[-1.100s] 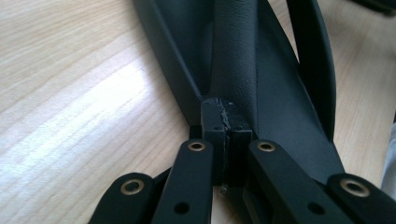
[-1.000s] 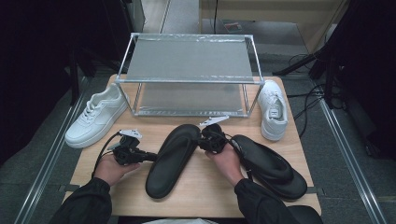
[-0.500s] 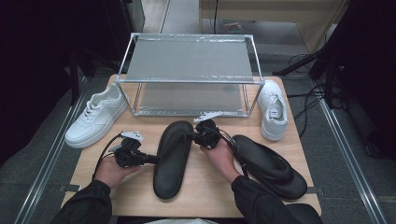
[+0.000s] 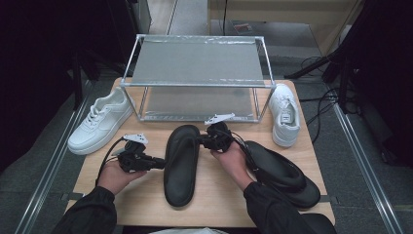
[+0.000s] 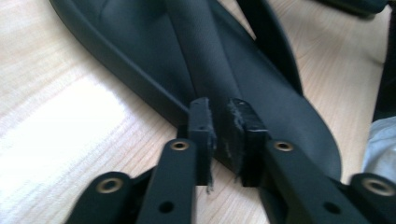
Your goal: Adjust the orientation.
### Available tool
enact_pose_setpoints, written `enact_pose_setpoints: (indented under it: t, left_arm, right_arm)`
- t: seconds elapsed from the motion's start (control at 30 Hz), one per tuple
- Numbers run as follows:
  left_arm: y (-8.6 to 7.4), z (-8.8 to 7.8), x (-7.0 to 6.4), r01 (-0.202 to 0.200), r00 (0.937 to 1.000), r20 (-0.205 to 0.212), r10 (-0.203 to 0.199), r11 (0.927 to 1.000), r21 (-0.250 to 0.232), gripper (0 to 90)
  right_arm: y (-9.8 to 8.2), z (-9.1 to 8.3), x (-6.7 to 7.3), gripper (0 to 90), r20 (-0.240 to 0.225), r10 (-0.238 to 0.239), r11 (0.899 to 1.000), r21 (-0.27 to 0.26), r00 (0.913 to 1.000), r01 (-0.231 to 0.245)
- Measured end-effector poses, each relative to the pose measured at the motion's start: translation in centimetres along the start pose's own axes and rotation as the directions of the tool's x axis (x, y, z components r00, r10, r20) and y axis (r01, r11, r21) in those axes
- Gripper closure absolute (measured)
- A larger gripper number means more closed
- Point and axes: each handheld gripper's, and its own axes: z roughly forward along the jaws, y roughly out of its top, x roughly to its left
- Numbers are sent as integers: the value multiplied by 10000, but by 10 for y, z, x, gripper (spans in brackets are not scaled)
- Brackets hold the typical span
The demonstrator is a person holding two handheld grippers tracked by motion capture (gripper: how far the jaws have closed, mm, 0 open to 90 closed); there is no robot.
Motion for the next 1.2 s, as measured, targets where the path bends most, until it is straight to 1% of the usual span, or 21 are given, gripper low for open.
enact_pose_setpoints:
  t: [0.03,0.07,0.1,0.17,0.23,0.3,0.33,0.43,0.53,0.6,0.63,0.7,0.77,0.83,0.87,0.97,1.0,1.03,1.1,1.13,1.2]
  left_arm:
    - [1,-3,0,86,9999,59,-85,9999,-132,732]
    - [2,-5,0,127,9999,103,-126,9998,-179,618]
    - [3,-7,-1,166,9998,86,-164,9995,-266,618]
    - [5,-9,-4,-85,9999,-91,81,9993,-364,510]
    - [8,-11,-7,-428,9987,-296,414,9980,-468,478]
    - [12,-10,-8,-483,9987,-168,476,9979,-438,408]
    - [12,-10,-8,-483,9987,-168,476,9979,-438,399]
    - [17,-5,-11,-664,9978,-77,662,9974,-282,383]
    - [22,-3,-12,-844,9963,111,848,9960,-284,382]
    - [25,-2,-13,-934,9954,202,941,9951,-323,373]
    - [28,-2,-14,-1017,9945,212,1026,9940,-397,364]
    - [33,-1,-14,-1113,9934,251,1123,9930,-393,361]
    - [35,0,-14,-1099,9934,277,1110,9932,-387,358]
    - [39,1,-14,-1196,9922,312,1205,9924,-294,354]
    - [39,1,-14,-1196,9922,312,1205,9924,-294,354]
    - [45,3,-14,-1367,9899,353,1375,9903,-247,354]
    - [45,3,-14,-1367,9899,353,1375,9903,-247,354]
    - [48,5,-14,-1379,9895,398,1388,9901,-250,354]
    - [50,6,-14,-1357,9901,333,1365,9904,-257,354]
    - [52,8,-14,-1333,9907,225,1339,9907,-259,355]
    - [54,9,-15,-1326,9906,292,1334,9908,-266,370]
  right_arm:
    - [0,-3,0,746,-73,-94,9999,-115,9999,93]
    - [-1,-11,2,699,-213,-189,9995,-269,9996,184]
    - [-1,-11,2,699,-213,-189,9995,-269,9996,184]
    - [-5,-23,2,654,-543,-220,9985,-516,9983,192]
    - [-6,-28,2,654,-722,-162,9989,-453,9973,129]
    - [-12,-43,4,634,-856,-155,9986,-517,9962,111]
    - [-12,-43,4,634,-856,-155,9986,-517,9962,111]
    - [-19,-62,5,637,-844,-170,9967,-810,9963,102]
    - [-21,-72,6,671,-766,-142,9957,-924,9970,71]
    - [-25,-83,6,740,-648,-131,9941,-1083,9978,61]
    - [-29,-91,6,828,-561,-68,9938,-1114,9984,5]
    - [-33,-99,3,900,-536,39,9943,-1062,9986,-96]
    - [-35,-103,1,900,-601,125,9948,-997,9981,-184]
    - [-42,-115,-5,900,-400,288,9937,-1073,9988,-330]
    - [-42,-115,-5,900,-400,288,9937,-1073,9988,-330]
    - [-55,-135,-15,900,101,574,9909,-1226,9983,-558]
    - [-55,-135,-15,900,101,574,9909,-1226,9983,-558]
    - [-65,-147,-21,900,358,780,9883,-1346,9963,-725]
    - [-68,-151,-23,900,438,842,9878,-1349,9955,-776]
    - [-79,-162,-29,900,615,1067,9852,-1414,9924,-971]
    - [-83,-166,-30,900,676,1152,9844,-1412,9910,-1048]
